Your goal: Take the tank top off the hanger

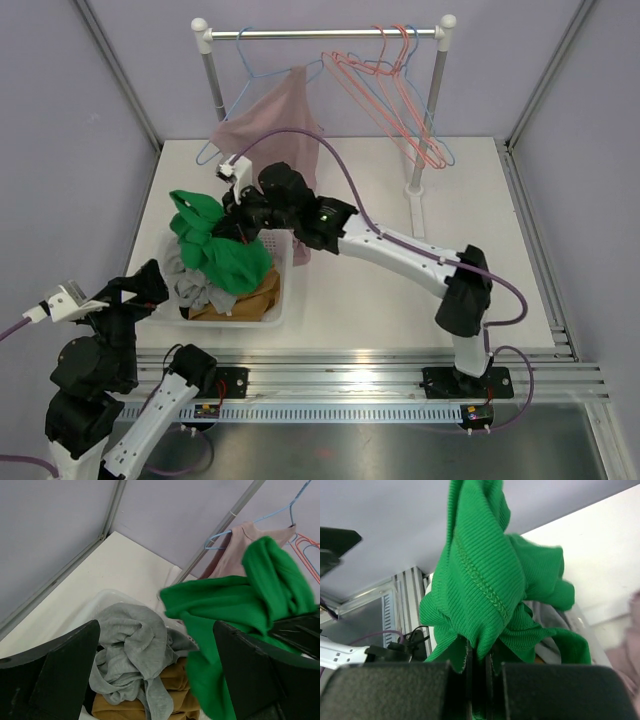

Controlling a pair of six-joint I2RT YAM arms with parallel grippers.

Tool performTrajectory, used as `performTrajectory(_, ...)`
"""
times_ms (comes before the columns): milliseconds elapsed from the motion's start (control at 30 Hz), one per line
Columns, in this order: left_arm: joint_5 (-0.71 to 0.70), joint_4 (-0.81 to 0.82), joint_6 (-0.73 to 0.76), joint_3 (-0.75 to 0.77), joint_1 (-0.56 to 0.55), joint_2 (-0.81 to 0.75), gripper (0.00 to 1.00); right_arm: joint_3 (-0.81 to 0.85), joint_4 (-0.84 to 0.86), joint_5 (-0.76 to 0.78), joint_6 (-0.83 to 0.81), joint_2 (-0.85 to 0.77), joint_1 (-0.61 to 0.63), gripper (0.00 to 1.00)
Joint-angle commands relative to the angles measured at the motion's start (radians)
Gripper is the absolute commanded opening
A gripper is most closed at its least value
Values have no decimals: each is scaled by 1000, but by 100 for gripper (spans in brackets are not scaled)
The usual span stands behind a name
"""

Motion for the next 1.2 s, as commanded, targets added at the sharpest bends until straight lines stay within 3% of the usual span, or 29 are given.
performTrajectory(0, -50, 48, -20, -1, 8, -6, 99, 95, 106, -182, -10, 136, 6, 0)
performTrajectory(167, -64, 39, -21, 0, 8, -12, 99, 88, 52, -185, -6, 362, 6, 0)
performTrajectory(300, -64, 37, -27, 0, 8, -27, 99, -50, 110, -176, 30, 406, 5, 0)
performTrajectory(433, -62, 36, -32, -1, 8, -33, 99, 7, -26, -182, 36, 516, 5, 0)
performTrajectory(600, -67, 25, -37, 5, 8, -32, 99, 5, -65, -168, 37, 500, 5, 0)
performTrajectory(667, -62, 19, -41, 13, 8, -20, 99, 11, -74, -156, 39, 451, 5, 12)
performTrajectory(767, -58, 5, -43, 37, 8, 5, 99, 41, -118, -133, 30, 386, 5, 46)
performTrajectory(800, -53, 2, -38, 43, 8, 13, 99, 51, -143, -124, 16, 373, 5, 67)
performTrajectory(867, -32, -2, -34, 71, 8, 45, 99, 80, -164, -110, 7, 331, 5, 82)
performTrajectory(1033, 5, -53, -20, 183, 8, 146, 99, 117, -194, -89, -1, 227, 5, 100)
performTrajectory(1167, 53, -70, 8, 295, 8, 247, 99, 85, -194, -44, -12, 133, 5, 99)
